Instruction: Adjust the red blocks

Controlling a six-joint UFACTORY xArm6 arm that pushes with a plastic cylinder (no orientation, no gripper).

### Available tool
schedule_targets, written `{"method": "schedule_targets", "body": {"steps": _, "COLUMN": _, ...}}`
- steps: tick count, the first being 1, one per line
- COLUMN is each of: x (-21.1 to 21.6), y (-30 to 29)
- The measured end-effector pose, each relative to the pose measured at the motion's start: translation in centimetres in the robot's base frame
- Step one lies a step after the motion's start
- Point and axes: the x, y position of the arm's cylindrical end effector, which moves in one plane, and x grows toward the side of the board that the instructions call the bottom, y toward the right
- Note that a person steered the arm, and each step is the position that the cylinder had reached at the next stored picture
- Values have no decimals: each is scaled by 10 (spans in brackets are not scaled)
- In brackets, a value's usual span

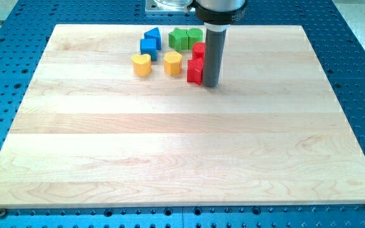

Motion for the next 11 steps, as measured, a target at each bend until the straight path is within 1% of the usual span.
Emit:
{"method": "schedule_targets", "body": {"steps": 1, "x": 27, "y": -10}}
{"method": "schedule_targets", "body": {"steps": 3, "x": -12, "y": -15}}
{"method": "schedule_targets", "body": {"steps": 5, "x": -9, "y": -6}}
{"method": "schedule_targets", "body": {"steps": 6, "x": -46, "y": 41}}
{"method": "schedule_targets", "body": {"steps": 7, "x": -62, "y": 27}}
{"method": "schedule_targets", "body": {"steps": 9, "x": -72, "y": 9}}
{"method": "schedule_targets", "body": {"steps": 10, "x": -80, "y": 14}}
{"method": "schedule_targets", "body": {"steps": 11, "x": -83, "y": 36}}
